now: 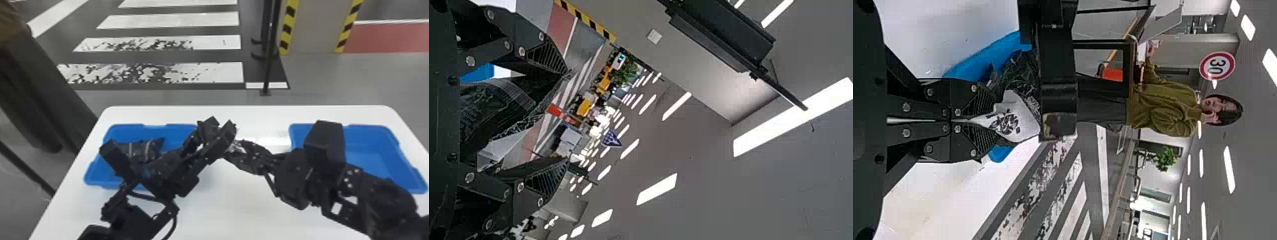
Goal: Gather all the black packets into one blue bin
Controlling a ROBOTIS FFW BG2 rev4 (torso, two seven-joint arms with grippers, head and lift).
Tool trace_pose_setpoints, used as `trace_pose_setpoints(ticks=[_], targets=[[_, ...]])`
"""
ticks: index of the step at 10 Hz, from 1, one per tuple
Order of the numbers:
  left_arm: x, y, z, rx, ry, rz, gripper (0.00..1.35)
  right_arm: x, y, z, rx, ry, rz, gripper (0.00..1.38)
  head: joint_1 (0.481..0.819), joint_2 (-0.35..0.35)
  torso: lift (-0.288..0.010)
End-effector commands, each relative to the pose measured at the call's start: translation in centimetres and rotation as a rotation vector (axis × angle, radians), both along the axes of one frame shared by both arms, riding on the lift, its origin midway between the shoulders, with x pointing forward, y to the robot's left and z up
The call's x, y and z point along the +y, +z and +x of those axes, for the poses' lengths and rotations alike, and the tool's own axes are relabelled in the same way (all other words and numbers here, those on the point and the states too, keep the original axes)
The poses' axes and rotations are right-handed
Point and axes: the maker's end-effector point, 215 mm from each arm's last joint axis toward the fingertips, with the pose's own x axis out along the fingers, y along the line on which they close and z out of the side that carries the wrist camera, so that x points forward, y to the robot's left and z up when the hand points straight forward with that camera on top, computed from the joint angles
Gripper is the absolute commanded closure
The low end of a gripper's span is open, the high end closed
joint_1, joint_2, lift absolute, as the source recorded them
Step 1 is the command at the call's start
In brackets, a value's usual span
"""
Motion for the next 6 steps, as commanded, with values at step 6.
trace_pose_setpoints(ticks=[6], targets=[[1.4, 0.8, 0.4, -0.094, 0.073, 0.034, 1.21, 1.0, 0.5, -0.6, 0.02, 0.026, 0.051, 1.13, 0.695, 0.077, -0.11]])
